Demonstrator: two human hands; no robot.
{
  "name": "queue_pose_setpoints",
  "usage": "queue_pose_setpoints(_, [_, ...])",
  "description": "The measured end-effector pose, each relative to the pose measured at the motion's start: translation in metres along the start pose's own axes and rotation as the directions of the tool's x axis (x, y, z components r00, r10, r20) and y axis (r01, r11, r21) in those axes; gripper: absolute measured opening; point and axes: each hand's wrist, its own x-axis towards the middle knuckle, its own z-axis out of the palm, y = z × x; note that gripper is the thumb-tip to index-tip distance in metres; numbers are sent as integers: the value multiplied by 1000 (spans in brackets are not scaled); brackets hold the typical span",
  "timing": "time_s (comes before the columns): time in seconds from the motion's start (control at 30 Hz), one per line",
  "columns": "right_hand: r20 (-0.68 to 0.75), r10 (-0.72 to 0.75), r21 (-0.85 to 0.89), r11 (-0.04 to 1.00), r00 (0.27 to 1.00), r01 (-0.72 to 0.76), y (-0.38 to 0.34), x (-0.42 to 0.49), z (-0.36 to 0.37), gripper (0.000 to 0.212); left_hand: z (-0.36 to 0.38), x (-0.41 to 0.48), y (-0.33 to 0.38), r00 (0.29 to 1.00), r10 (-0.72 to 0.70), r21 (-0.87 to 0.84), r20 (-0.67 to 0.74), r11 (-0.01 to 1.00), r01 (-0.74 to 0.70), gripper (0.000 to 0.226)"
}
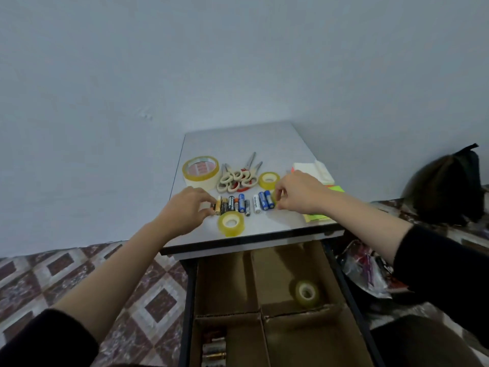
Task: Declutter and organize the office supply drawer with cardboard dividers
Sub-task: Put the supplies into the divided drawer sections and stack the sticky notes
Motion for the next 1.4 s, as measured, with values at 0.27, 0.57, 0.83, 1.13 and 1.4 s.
queue_pose_setpoints(0.27, [46,-32,-68,997,998,35,-8,47,17,48,14,28,-10,985,-26,-19,169,999,30,65])
queue_pose_setpoints(0.57, [136,-75,-108,990,988,90,-11,61,27,65,16,35,-16,985,21,-54,173,998,-12,67])
queue_pose_setpoints(0.83, [172,-90,-58,993,981,101,-10,62,26,66,13,42,-13,984,41,-113,172,993,-22,73])
queue_pose_setpoints(1.13, [173,-92,-37,994,981,99,-11,63,31,66,13,42,-12,987,35,-139,160,990,-13,66])
queue_pose_setpoints(1.4, [155,-102,-10,994,983,104,-9,61,31,67,11,42,-14,988,43,-132,146,991,-24,61])
